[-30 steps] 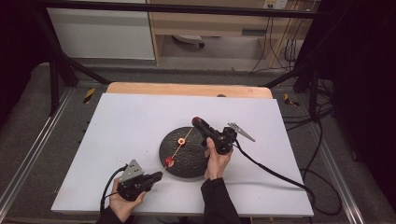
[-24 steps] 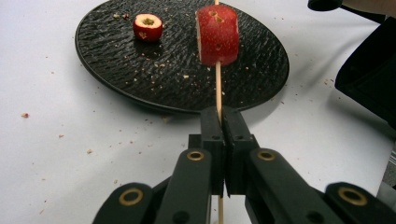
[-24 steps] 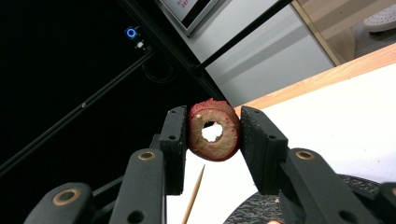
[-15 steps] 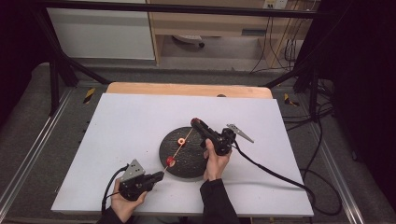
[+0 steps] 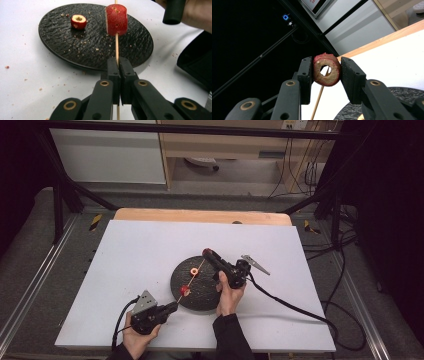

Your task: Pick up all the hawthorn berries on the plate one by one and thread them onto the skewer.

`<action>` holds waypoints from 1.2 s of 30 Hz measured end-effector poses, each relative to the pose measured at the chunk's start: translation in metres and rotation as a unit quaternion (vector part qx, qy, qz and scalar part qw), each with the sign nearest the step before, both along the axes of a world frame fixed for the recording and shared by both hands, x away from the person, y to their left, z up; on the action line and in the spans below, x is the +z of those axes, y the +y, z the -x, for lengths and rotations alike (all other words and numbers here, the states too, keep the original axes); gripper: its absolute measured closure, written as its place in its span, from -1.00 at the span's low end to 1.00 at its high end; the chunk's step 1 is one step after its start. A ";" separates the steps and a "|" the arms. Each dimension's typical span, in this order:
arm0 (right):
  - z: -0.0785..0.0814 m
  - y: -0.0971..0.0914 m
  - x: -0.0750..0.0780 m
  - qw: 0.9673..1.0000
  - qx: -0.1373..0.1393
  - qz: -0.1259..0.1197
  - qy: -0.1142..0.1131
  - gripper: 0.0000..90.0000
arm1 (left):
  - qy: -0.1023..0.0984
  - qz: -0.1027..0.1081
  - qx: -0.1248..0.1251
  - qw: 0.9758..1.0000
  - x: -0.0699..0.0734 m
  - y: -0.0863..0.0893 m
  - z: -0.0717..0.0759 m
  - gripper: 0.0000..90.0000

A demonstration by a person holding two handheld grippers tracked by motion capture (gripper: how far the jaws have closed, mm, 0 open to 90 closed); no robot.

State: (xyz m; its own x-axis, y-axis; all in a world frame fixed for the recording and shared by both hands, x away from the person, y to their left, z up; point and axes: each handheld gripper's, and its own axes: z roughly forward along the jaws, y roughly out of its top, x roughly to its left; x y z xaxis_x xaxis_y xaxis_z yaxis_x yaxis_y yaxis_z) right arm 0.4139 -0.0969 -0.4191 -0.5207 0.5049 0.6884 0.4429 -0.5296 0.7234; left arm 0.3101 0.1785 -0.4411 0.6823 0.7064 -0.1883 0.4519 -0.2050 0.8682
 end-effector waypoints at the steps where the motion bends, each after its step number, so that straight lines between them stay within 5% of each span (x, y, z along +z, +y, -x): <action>1: 0.000 0.000 0.000 1.000 0.000 -0.001 0.001 0.40 | 0.001 0.002 0.001 1.000 0.000 -0.001 -0.001 0.96; 36: 0.019 0.006 -0.007 1.000 0.019 0.020 -0.010 0.41 | -0.001 0.008 0.007 1.000 0.028 -0.038 -0.037 0.96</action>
